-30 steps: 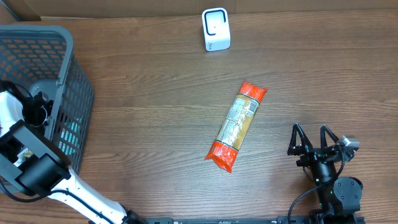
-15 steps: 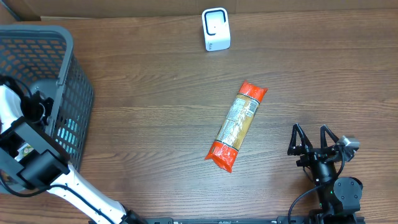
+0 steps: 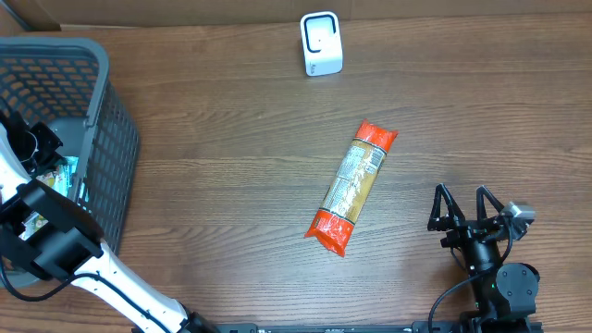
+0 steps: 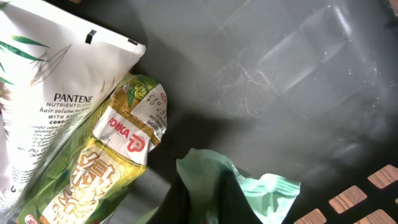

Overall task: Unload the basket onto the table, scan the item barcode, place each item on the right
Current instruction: 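Return the left gripper into the basket toward the green wipes pack, then grasp the mint-green wipes pack with the left gripper and lift, then carry the wipes pack out and place it beside the spaghetti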

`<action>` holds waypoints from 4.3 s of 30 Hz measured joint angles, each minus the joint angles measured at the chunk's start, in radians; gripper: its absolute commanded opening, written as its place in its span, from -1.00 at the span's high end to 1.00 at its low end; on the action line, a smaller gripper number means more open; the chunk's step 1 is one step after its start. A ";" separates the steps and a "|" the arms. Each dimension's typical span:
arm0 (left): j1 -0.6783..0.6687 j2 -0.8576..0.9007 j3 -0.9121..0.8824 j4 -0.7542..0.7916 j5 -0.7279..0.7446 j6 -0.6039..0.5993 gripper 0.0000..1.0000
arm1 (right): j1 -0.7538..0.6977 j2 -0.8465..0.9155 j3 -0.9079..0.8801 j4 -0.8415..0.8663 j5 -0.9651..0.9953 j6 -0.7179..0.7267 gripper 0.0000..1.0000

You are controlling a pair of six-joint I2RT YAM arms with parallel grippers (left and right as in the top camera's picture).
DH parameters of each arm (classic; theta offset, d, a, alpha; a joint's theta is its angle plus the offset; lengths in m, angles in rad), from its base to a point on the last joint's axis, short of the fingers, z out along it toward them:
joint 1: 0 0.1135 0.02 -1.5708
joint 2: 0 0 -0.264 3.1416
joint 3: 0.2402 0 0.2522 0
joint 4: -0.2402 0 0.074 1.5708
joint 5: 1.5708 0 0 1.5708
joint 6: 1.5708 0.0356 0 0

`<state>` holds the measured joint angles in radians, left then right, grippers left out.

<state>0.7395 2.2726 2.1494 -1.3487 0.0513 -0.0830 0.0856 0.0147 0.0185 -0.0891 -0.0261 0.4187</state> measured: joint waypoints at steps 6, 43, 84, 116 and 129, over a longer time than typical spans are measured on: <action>0.000 0.000 0.018 -0.029 0.013 -0.019 0.92 | 0.000 0.000 0.000 0.000 0.000 0.000 -1.00; -0.121 -0.004 -0.123 0.117 -0.186 -0.091 -0.27 | 0.000 0.000 0.000 0.000 0.000 -0.001 -1.00; -0.116 -0.292 -0.119 0.061 -0.087 -0.148 0.92 | 0.000 0.000 0.000 0.000 0.000 0.000 -1.00; -0.898 -0.890 -0.425 0.071 0.159 -0.074 0.92 | 0.000 0.000 0.000 0.000 0.000 0.000 -1.00; -1.157 -0.778 -1.064 0.557 0.154 -0.198 0.91 | 0.000 0.000 0.000 0.000 0.000 0.000 -1.00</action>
<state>-0.4175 1.4948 1.0855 -0.7918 0.2054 -0.2810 0.0856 0.0147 0.0185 -0.0891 -0.0261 0.4183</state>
